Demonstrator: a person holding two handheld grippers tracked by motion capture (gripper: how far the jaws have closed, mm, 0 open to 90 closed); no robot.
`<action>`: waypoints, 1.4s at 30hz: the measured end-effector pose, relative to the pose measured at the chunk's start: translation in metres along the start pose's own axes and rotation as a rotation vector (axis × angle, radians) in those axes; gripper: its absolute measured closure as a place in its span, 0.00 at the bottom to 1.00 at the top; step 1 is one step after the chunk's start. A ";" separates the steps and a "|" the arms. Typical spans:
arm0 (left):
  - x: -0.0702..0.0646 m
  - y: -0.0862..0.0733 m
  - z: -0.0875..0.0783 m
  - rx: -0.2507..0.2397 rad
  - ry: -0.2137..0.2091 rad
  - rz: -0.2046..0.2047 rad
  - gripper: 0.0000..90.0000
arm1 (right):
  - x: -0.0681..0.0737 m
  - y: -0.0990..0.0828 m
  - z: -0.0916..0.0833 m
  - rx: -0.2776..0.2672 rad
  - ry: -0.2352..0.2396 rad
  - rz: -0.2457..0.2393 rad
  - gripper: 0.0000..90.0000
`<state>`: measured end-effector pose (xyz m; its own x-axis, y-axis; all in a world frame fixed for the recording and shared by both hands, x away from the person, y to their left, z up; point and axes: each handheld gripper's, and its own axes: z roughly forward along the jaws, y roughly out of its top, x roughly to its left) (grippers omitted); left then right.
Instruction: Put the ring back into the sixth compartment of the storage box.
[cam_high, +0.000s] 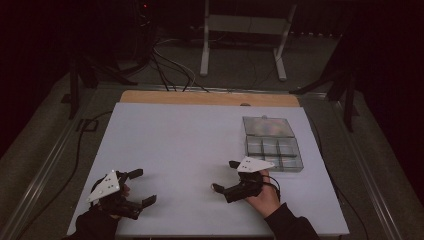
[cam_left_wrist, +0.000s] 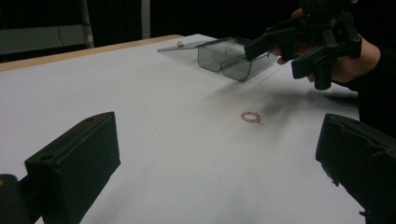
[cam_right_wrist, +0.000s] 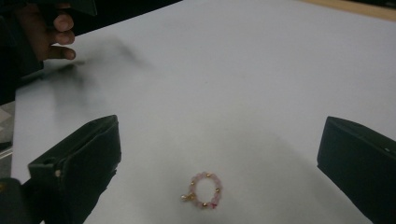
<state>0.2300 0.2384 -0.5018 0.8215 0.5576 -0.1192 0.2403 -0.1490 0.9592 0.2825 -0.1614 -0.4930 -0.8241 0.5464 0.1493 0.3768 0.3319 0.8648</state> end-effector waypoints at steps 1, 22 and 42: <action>0.000 0.000 0.000 -0.001 -0.001 -0.001 0.01 | 0.000 0.000 0.001 0.002 -0.004 0.000 0.00; 0.000 0.000 0.000 -0.001 0.000 -0.001 0.01 | -0.002 -0.008 0.021 0.155 -0.042 0.009 0.17; 0.000 0.000 0.000 0.000 0.001 -0.003 0.01 | 0.002 -0.008 0.031 0.243 -0.079 -0.032 0.54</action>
<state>0.2303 0.2387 -0.5022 0.8205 0.5586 -0.1217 0.2428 -0.1478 0.9587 0.2911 -0.1393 -0.5144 -0.8053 0.5877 0.0773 0.4494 0.5204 0.7261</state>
